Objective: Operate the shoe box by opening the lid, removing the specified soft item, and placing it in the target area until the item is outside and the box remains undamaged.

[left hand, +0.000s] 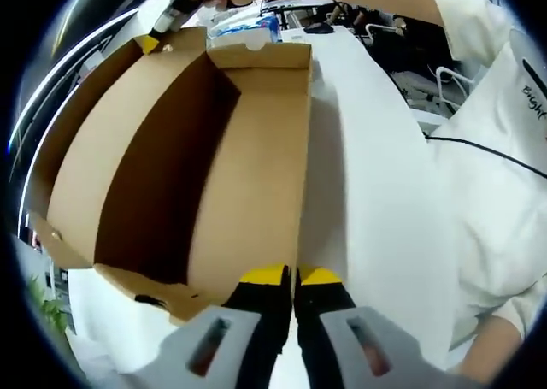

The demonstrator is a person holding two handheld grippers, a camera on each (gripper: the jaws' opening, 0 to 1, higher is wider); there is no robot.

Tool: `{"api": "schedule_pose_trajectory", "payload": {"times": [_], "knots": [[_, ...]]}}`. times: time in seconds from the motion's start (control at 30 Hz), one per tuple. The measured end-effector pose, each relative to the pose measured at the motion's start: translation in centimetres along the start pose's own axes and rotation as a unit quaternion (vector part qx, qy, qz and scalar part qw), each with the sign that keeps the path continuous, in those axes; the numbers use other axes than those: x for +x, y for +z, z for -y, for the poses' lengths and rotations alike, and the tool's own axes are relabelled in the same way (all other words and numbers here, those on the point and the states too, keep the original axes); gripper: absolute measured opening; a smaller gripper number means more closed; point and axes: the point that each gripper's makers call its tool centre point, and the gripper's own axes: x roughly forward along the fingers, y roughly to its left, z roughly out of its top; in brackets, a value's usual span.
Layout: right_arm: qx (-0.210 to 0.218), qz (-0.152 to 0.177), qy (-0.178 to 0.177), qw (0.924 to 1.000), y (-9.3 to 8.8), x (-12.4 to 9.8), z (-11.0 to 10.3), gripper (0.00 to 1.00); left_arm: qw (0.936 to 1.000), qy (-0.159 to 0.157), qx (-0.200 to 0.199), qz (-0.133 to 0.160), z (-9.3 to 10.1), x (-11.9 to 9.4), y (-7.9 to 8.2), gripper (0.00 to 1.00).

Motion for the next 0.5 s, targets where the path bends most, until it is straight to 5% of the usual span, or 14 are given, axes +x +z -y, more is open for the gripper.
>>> {"api": "schedule_pose_trajectory", "payload": {"times": [0.37,0.5], "knots": [[0.000,0.075,-0.009,0.9972,3.0,-1.3,-0.3,0.03,0.9985,0.000,-0.055,-0.002,-0.4,-0.2,-0.1,0.03],[0.021,0.133,-0.012,0.9908,3.5,-2.5,-0.1,0.01,0.9986,0.005,-0.053,0.006,-0.5,-0.1,0.1,0.04]]}}
